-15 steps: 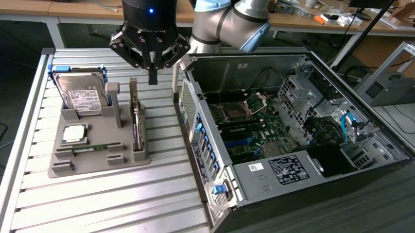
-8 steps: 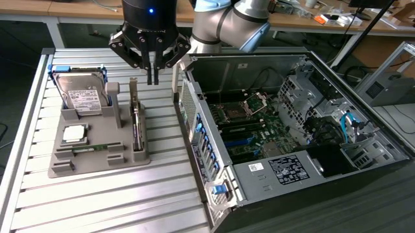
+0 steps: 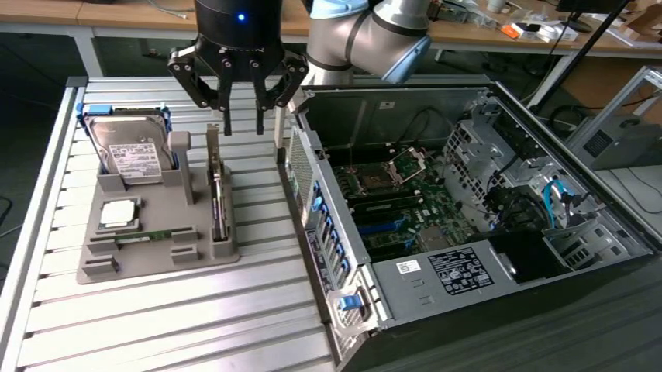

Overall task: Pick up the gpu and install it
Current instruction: 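Pick up the gpu and move the gpu toward the slot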

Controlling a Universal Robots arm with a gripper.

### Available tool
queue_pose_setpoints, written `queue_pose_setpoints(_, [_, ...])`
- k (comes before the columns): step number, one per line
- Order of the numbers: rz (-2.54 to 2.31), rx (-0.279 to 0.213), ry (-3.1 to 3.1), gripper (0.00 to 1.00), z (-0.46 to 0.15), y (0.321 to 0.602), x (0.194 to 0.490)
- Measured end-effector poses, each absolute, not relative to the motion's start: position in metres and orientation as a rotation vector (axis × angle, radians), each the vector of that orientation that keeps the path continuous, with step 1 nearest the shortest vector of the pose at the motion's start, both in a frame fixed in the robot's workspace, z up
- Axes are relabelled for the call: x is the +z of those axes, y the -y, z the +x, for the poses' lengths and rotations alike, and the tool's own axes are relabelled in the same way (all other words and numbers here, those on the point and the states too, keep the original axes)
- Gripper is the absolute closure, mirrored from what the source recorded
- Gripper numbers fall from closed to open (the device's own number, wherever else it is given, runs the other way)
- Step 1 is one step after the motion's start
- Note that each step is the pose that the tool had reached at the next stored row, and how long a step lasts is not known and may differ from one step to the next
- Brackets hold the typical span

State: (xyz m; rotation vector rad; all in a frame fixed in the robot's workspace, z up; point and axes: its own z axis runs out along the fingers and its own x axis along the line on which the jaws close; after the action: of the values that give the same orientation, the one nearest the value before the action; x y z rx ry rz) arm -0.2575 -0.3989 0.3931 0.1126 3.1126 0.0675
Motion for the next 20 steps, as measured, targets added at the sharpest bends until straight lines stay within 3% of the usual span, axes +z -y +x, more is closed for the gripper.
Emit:
queue_pose_setpoints(12, [0.111,0.068,-3.113,0.58,-0.2575,0.3989,0.3931])
queue_pose_setpoints(15, [0.111,0.068,-3.113,0.51,-0.2575,0.3989,0.3931])
queue_pose_setpoints(16, [0.110,0.068,-3.113,0.44,-0.2575,0.3989,0.3932])
queue_pose_setpoints(20, [0.110,0.068,-3.113,0.44,-0.2575,0.3989,0.3932])
